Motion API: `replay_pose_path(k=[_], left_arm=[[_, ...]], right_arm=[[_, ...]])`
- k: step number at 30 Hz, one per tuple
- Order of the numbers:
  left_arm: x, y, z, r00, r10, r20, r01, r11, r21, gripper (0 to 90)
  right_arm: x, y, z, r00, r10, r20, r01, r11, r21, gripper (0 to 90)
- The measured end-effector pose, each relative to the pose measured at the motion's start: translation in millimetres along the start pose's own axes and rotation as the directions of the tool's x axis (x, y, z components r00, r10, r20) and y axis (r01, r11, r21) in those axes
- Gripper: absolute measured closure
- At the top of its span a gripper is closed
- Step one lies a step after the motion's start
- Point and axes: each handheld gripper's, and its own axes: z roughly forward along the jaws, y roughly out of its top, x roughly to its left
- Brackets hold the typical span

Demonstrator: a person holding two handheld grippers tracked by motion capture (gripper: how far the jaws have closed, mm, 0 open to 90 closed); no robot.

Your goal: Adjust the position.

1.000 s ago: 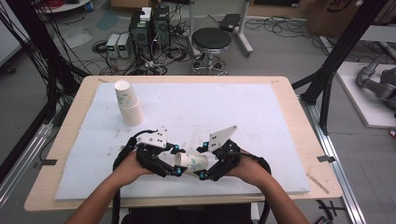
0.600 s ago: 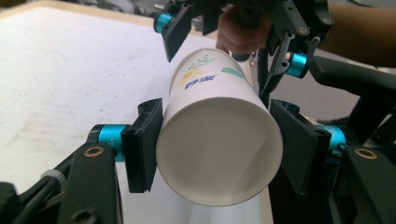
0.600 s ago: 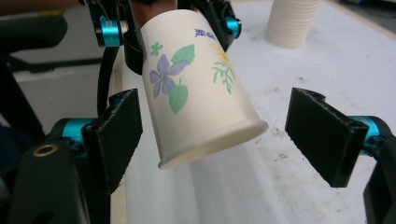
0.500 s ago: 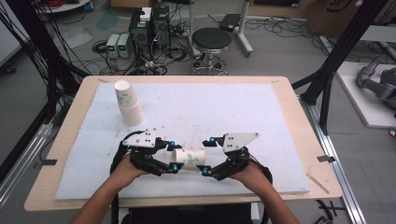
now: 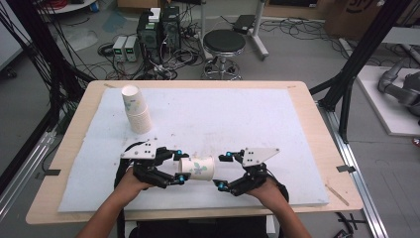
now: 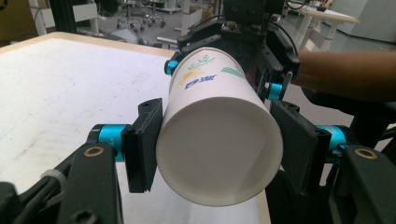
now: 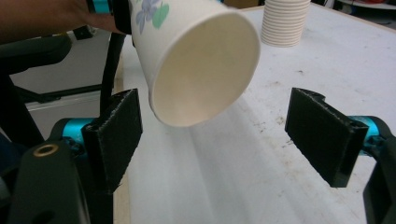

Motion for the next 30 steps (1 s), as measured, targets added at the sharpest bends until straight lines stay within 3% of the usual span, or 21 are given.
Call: replay_pose_path(k=[11, 17, 23, 30], left_arm=[[-3.1, 2.9, -1.1, 0.9993, 0.010, 0.037, -0.008, 0.9988, -0.049, 37.3], [-5.0, 3.3, 3.6, 0.9975, 0.016, 0.069, -0.013, 0.9987, -0.048, 37.2], [-5.3, 2.1, 4.3, 0.9957, 0.003, 0.092, 0.004, 0.9966, -0.082, 37.3], [-3.9, -1.4, 5.8, 0.9934, -0.015, 0.114, 0.027, 0.9933, -0.112, 37.3]], right_arm=[[1.8, 1.7, 1.4, 0.9995, -0.003, -0.031, 0.003, 1.000, -0.020, 19.4], [4.0, 5.4, 5.4, 0.9976, -0.010, -0.069, 0.007, 0.999, -0.033, 19.5], [3.7, 6.5, 6.3, 0.9941, 0.000, -0.109, -0.007, 0.998, -0.063, 20.0], [3.5, 6.9, 5.2, 0.9868, -0.010, -0.161, -0.007, 0.995, -0.102, 30.0]])
